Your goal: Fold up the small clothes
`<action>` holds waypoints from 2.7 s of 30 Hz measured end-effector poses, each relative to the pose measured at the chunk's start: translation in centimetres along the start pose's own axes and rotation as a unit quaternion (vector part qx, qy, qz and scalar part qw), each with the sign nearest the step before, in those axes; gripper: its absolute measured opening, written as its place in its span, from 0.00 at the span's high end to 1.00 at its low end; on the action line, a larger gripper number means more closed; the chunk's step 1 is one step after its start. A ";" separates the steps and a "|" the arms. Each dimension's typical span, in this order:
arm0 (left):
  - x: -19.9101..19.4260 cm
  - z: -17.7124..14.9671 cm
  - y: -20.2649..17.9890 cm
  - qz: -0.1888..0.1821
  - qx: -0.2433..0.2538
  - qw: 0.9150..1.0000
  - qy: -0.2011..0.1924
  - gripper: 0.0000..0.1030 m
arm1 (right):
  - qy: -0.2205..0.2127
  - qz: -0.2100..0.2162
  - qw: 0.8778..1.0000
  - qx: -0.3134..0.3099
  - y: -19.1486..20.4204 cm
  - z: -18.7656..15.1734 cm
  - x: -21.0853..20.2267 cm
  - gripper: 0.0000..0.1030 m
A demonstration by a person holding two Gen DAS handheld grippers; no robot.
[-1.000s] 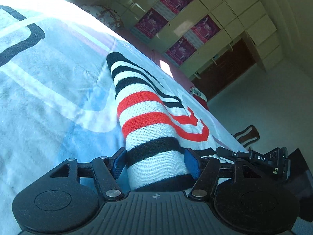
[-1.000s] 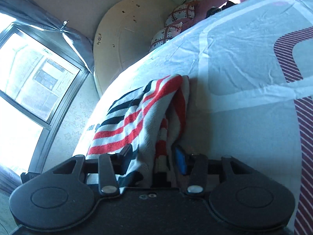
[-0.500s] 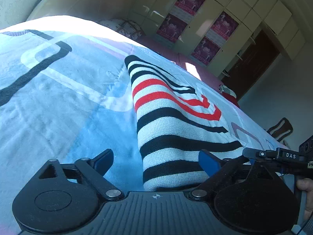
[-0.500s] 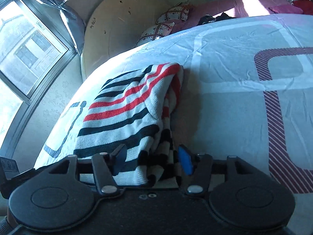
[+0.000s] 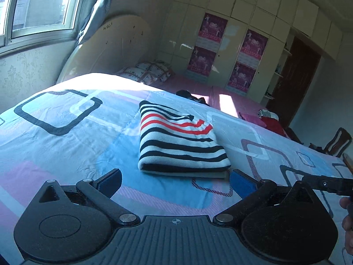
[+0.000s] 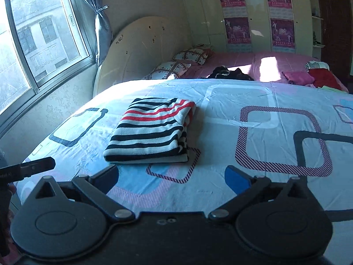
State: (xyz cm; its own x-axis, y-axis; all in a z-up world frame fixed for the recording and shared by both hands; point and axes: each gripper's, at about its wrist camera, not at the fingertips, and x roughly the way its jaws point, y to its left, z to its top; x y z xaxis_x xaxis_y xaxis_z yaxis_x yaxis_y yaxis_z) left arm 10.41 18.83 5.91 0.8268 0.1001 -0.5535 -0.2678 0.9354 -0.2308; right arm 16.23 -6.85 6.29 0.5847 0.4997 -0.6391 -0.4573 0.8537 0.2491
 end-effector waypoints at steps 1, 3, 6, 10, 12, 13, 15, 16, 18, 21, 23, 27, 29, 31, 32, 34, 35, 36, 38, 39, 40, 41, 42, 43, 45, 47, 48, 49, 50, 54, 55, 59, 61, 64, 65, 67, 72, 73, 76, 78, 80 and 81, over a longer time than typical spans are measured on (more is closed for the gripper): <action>-1.8 -0.5 -0.8 0.000 0.003 1.000 -0.007 0.00 | -0.007 0.001 1.000 -0.004 0.1 -0.6 -1.7 0.01; -4.6 -1.4 -2.2 0.002 0.012 1.000 -0.016 0.00 | -0.015 -0.002 1.000 -0.014 0.5 -1.6 -4.3 0.01; -8.3 -2.7 -3.7 0.007 0.028 0.999 -0.025 0.00 | -0.029 -0.003 0.999 -0.036 1.2 -3.1 -7.8 0.01; -12.2 -4.8 -5.0 0.008 0.030 0.999 -0.029 0.00 | -0.035 -0.014 0.998 -0.054 2.0 -4.9 -10.2 0.01; -13.7 -5.6 -5.5 0.006 0.029 0.999 -0.033 0.00 | -0.039 -0.017 0.997 -0.059 2.3 -5.6 -11.2 0.01; -14.3 -5.9 -5.9 0.006 0.031 0.999 -0.034 0.00 | -0.044 -0.018 0.997 -0.061 2.3 -5.8 -11.7 0.01; -15.0 -6.3 -6.4 0.006 0.038 0.999 -0.036 0.00 | -0.046 -0.019 0.997 -0.060 2.2 -6.1 -12.5 0.01; -15.6 -6.5 -6.8 0.006 0.041 0.998 -0.038 0.00 | -0.048 -0.018 0.997 -0.058 2.1 -6.3 -12.9 0.01; -16.2 -6.5 -7.3 0.004 0.045 0.998 -0.043 0.00 | -0.056 -0.022 0.997 -0.056 2.0 -6.5 -13.7 0.01; -17.0 -6.3 -8.2 0.002 0.051 0.997 -0.053 0.00 | -0.065 -0.023 0.996 -0.054 1.7 -6.6 -14.4 0.01; -17.6 -6.1 -8.9 0.001 0.055 0.997 -0.058 0.00 | -0.071 -0.026 0.996 -0.056 1.7 -6.5 -14.9 0.01; -17.9 -5.8 -9.7 0.002 0.063 0.996 -0.062 0.00 | -0.080 -0.025 0.995 -0.058 1.9 -6.1 -15.1 0.01; -18.0 -5.7 -9.8 0.001 0.064 0.996 -0.065 0.00 | -0.084 -0.025 0.994 -0.059 2.0 -5.9 -15.1 0.01; -18.1 -5.6 -9.8 0.002 0.065 0.996 -0.065 0.00 | -0.086 -0.026 0.994 -0.060 2.1 -5.7 -15.0 0.01; -18.1 -5.5 -9.8 0.002 0.065 0.996 -0.066 0.00 | -0.086 -0.026 0.994 -0.061 2.2 -5.6 -14.9 0.01; -18.1 -5.4 -9.8 0.003 0.064 0.996 -0.067 0.00 | -0.087 -0.025 0.994 -0.063 2.4 -5.6 -14.7 0.01; -18.1 -5.2 -9.7 0.005 0.063 0.996 -0.067 0.00 | -0.087 -0.024 0.994 -0.064 2.5 -5.5 -14.7 0.01; -18.1 -5.1 -9.7 0.005 0.063 0.996 -0.069 0.00 | -0.087 -0.023 0.994 -0.065 2.5 -5.5 -14.6 0.01; -18.1 -4.9 -9.6 0.007 0.065 0.995 -0.072 0.00 | -0.088 -0.022 0.994 -0.067 2.7 -5.5 -14.4 0.01; -18.2 -4.8 -9.6 0.008 0.066 0.995 -0.073 0.00 | -0.089 -0.021 0.994 -0.067 2.7 -5.4 -14.3 0.01; -18.2 -4.7 -9.6 0.009 0.067 0.995 -0.074 0.00 | -0.089 -0.020 0.994 -0.067 2.8 -5.3 -14.3 0.01; -18.2 -4.6 -9.5 0.011 0.068 0.995 -0.074 0.00 | -0.090 -0.019 0.994 -0.067 2.8 -5.2 -14.2 0.01; -18.2 -4.5 -9.5 0.012 0.069 0.995 -0.074 0.00 | -0.091 -0.018 0.993 -0.067 2.8 -5.1 -14.2 0.01; -18.2 -4.5 -9.4 0.013 0.070 0.995 -0.074 0.00 | -0.092 -0.017 0.993 -0.067 2.9 -5.0 -14.2 0.01; -18.2 -4.4 -9.3 0.016 0.071 0.995 -0.073 0.00 | -0.092 -0.016 0.993 -0.068 2.9 -4.9 -14.0 0.01; -18.2 -4.3 -9.3 0.017 0.070 0.995 -0.071 0.00 | -0.092 -0.014 0.993 -0.069 3.0 -4.8 -13.9 0.01; -18.2 -4.3 -9.3 0.018 0.071 0.995 -0.071 0.00 | -0.091 -0.014 0.993 -0.069 3.0 -4.7 -13.8 0.01; -18.2 -4.2 -9.2 0.019 0.071 0.995 -0.071 0.00 | -0.091 -0.013 0.993 -0.069 3.0 -4.7 -13.7 0.01; -18.2 -4.2 -9.3 0.018 0.072 0.995 -0.071 0.00 | -0.090 -0.013 0.993 -0.068 3.1 -4.6 -13.6 0.01; -18.2 -4.0 -9.4 0.018 0.073 0.995 -0.071 0.00 | -0.090 -0.013 0.993 -0.069 3.2 -4.6 -13.6 0.01; -18.1 -4.0 -9.3 0.018 0.073 0.995 -0.070 0.00 | -0.090 -0.013 0.993 -0.069 3.2 -4.6 -13.6 0.01; -18.0 -3.8 -9.5 0.017 0.076 0.994 -0.070 0.00 | -0.091 -0.015 0.993 -0.068 3.0 -4.6 -13.5 0.01; -18.0 -3.9 -9.6 0.017 0.078 0.994 -0.071 0.00 | -0.091 -0.016 0.993 -0.068 3.0 -4.6 -13.5 0.01; -18.1 -3.9 -9.8 0.016 0.077 0.994 -0.071 0.00 | -0.091 -0.016 0.993 -0.069 3.0 -4.5 -13.5 0.01; -18.1 -3.9 -9.8 0.016 0.078 0.994 -0.071 0.00 | -0.092 -0.017 0.993 -0.069 3.0 -4.5 -13.5 0.01; -18.1 -3.9 -9.9 0.016 0.080 0.994 -0.071 0.00 | -0.091 -0.017 0.993 -0.070 3.0 -4.5 -13.5 0.01; -18.3 -3.9 -10.2 0.015 0.082 0.994 -0.072 0.00 | -0.091 -0.017 0.993 -0.070 3.0 -4.5 -13.5 0.01; -18.3 -3.9 -10.2 0.014 0.082 0.994 -0.073 0.00 | -0.091 -0.016 0.993 -0.070 3.0 -4.5 -13.5 0.01; -18.3 -3.7 -10.2 0.015 0.083 0.994 -0.074 0.00 | -0.091 -0.017 0.993 -0.071 2.9 -4.4 -13.5 0.01; -18.3 -3.7 -10.2 0.014 0.083 0.994 -0.075 0.00 | -0.092 -0.016 0.993 -0.073 2.8 -4.3 -13.6 0.01; -18.3 -3.7 -10.3 0.015 0.085 0.993 -0.075 0.00 | -0.092 -0.016 0.993 -0.073 2.9 -4.3 -13.6 0.01; -18.3 -3.7 -10.3 0.016 0.086 0.993 -0.075 0.00 | -0.092 -0.016 0.993 -0.073 2.9 -4.3 -13.6 0.01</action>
State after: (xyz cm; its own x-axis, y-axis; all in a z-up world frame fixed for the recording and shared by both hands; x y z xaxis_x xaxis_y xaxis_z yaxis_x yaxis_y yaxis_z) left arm -3.75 6.12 15.44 0.8872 0.1673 -0.4300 -0.2168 0.9738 -0.0685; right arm 4.10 -11.82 12.55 0.7070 0.5021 -0.4981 -0.5208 0.8461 0.1138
